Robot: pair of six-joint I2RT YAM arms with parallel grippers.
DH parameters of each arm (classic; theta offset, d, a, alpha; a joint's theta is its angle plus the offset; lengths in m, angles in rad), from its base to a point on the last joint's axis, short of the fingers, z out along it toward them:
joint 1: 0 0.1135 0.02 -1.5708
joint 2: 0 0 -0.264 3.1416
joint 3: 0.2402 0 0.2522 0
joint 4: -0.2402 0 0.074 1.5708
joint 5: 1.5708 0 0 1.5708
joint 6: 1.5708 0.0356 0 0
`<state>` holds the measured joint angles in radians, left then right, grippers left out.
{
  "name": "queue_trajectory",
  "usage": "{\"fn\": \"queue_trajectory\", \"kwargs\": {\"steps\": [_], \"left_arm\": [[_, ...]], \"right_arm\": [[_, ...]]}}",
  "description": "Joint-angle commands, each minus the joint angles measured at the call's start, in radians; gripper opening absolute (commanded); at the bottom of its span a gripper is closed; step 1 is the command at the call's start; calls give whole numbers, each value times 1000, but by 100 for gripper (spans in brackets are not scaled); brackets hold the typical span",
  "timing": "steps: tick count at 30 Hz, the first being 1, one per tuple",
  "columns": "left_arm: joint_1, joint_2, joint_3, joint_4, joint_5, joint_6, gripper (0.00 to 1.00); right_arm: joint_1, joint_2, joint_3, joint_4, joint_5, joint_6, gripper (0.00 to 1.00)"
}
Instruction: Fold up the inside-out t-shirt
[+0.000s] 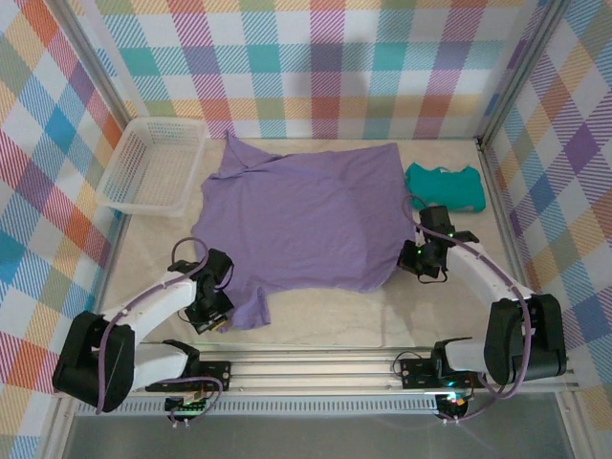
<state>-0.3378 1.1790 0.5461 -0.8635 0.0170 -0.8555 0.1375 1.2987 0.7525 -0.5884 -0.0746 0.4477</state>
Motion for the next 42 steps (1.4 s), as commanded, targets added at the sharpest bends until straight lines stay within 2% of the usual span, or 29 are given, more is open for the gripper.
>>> {"fn": "queue_trajectory", "kwargs": {"steps": [1,5,8,13,17,28,33,42], "left_arm": [[77,-77,14,20,6,46,0],[192,-249,47,-37,49,57,0],[274,-313,93,-76,92,78,0],[404,-349,186,-86,156,148,0],[469,-317,241,-26,202,176,0],[494,-90,344,233,210,199,0],[493,10,426,288,177,210,0],[479,161,494,396,198,187,0]], "right_arm": [[-39,-10,-24,-14,-4,-29,0],[-85,-47,-54,-9,-43,-30,2],[-105,-60,-57,-19,-50,-41,2],[-118,-51,-40,-13,-77,-54,3],[-119,-27,7,3,-112,-54,3],[-119,182,153,46,-130,-96,6],[-118,267,244,39,-122,-112,6],[-119,358,333,27,-89,-128,7]]}}
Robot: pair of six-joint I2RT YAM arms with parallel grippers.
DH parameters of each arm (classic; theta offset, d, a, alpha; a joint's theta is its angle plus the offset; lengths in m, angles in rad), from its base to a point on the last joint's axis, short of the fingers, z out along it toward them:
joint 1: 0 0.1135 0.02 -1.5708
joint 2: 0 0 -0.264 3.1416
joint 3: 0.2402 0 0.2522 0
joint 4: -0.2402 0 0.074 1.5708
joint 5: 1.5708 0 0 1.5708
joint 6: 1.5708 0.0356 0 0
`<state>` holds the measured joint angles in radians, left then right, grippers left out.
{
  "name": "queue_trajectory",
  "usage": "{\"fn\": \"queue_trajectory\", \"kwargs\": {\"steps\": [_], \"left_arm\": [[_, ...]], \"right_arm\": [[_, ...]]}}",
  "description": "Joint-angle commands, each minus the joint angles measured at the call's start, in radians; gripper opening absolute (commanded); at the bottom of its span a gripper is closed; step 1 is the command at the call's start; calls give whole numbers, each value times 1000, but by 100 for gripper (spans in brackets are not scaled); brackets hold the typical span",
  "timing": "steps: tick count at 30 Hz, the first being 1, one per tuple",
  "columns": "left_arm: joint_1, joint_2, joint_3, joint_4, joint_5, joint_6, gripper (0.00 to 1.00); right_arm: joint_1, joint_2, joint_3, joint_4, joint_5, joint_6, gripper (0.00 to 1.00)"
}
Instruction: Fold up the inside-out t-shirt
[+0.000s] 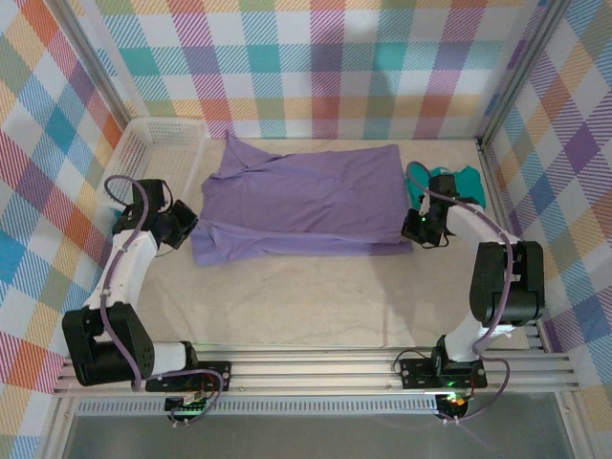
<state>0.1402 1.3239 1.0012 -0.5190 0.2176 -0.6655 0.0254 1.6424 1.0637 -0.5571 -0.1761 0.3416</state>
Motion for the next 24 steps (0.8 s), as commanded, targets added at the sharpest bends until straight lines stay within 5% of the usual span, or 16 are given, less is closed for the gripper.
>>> {"fn": "queue_trajectory", "kwargs": {"steps": [1,15,18,20,24], "left_arm": [[-1,28,52,54,-8,1,0],[-40,297,208,123,-53,-3,3],[-44,415,287,167,-85,-11,11],[-42,516,384,164,-82,-5,21],[-45,549,393,170,-41,-7,39]], "right_arm": [[-6,21,30,-8,18,-22,7],[-7,218,245,25,88,-10,12],[-8,349,372,58,96,0,17],[-12,434,479,40,92,-3,29],[-11,398,466,38,105,-24,44]]}}
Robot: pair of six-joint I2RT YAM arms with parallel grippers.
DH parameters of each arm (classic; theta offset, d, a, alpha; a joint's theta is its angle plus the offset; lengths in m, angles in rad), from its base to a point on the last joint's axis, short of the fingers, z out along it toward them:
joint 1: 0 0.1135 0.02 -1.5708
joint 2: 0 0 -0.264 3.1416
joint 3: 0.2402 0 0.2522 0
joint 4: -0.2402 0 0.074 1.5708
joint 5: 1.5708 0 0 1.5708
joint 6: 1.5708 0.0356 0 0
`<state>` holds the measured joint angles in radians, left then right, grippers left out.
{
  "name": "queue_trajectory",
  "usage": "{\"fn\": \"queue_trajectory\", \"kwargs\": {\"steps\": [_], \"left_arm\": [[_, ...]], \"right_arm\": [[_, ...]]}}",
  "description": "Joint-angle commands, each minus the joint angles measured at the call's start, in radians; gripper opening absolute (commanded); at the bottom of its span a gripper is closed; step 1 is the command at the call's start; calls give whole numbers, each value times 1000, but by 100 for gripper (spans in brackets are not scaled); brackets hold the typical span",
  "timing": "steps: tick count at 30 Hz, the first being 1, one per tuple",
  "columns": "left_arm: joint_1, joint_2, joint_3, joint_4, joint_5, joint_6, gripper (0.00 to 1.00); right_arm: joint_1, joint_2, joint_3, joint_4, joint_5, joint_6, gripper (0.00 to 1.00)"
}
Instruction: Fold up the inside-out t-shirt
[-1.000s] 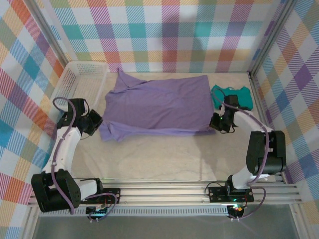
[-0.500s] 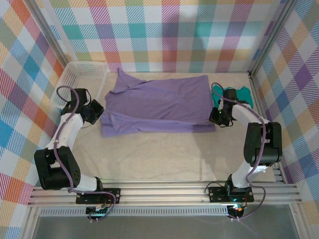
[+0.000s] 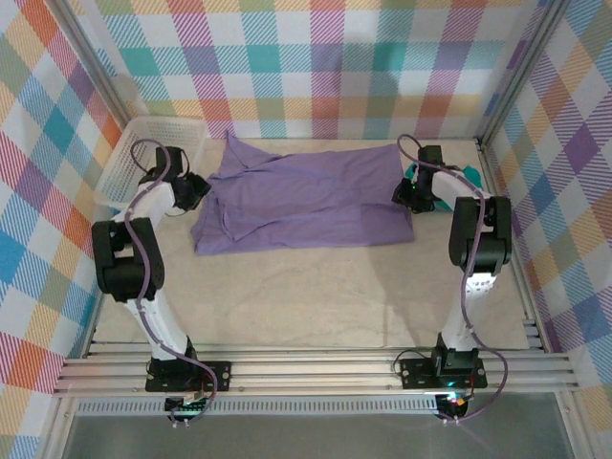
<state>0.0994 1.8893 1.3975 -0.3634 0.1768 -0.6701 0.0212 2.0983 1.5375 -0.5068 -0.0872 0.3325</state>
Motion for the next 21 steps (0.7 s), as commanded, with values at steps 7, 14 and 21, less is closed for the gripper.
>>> {"fn": "queue_trajectory", "kwargs": {"steps": [7,14,21], "left_arm": [[-105,-382,-429,176,-31,-26,56],[-127,-333,-508,208,-25,69,57],[-127,-208,-493,182,-74,111,56]], "right_arm": [[85,-366,-444,171,-141,51,52],[113,-249,-396,130,-65,6,43],[85,-167,-310,-59,30,23,38]]}}
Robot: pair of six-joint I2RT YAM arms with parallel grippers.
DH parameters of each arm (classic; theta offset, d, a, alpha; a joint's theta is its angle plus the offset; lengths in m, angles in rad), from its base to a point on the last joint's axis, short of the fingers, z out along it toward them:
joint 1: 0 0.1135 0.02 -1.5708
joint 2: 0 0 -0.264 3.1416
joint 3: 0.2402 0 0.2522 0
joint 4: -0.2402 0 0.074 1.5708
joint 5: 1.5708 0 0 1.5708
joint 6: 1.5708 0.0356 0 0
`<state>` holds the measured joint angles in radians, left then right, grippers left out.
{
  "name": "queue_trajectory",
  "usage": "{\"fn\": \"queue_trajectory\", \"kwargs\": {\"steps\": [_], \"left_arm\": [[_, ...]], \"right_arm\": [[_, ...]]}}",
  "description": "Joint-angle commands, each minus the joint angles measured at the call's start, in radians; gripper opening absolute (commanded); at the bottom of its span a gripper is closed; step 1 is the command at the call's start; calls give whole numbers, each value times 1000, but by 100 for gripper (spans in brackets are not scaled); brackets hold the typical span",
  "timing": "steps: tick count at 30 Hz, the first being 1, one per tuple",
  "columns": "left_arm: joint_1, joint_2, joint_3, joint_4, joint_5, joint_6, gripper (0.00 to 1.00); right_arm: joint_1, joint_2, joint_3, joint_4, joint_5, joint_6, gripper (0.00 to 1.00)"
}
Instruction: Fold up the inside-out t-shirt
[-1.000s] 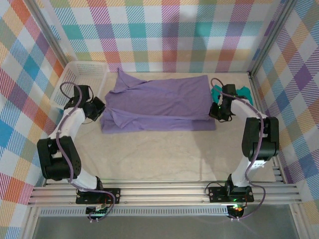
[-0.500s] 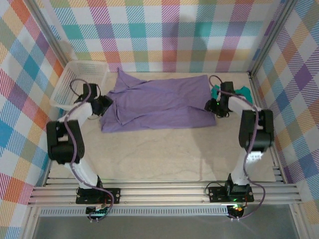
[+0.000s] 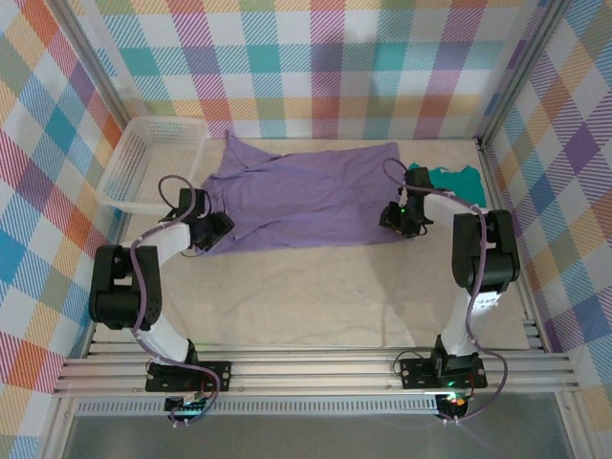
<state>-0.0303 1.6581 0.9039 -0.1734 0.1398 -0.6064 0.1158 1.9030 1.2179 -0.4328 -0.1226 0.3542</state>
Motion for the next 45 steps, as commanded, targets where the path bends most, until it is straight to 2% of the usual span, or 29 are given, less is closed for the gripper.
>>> {"fn": "queue_trajectory", "kwargs": {"steps": [1,7,11,14,18,20,23,26,37,45], "left_arm": [[3,28,-5,-16,-31,54,56],[-6,-49,-194,-16,48,35,56],[-63,-192,-375,-18,86,-52,56],[-94,-336,-448,-37,87,-116,56],[-96,-445,-372,-90,62,-79,57],[-96,-426,-308,-96,67,-50,57],[-114,-373,-248,-137,60,-16,56],[-170,-338,-206,-167,-10,25,56],[-270,-241,-196,-152,-40,11,56],[-287,-165,-171,-126,-50,13,43]], "right_arm": [[-9,19,-3,-158,87,2,37],[-8,-132,-218,-207,130,23,32],[-21,-296,-282,-277,184,53,28],[-15,-453,-313,-280,205,64,29],[129,-619,-350,-78,75,-73,36],[213,-628,-355,10,38,-110,38],[260,-573,-337,56,17,-101,38],[261,-509,-319,58,-6,-77,37],[262,-475,-320,63,-6,-60,37],[262,-484,-327,53,1,-57,37]]}}
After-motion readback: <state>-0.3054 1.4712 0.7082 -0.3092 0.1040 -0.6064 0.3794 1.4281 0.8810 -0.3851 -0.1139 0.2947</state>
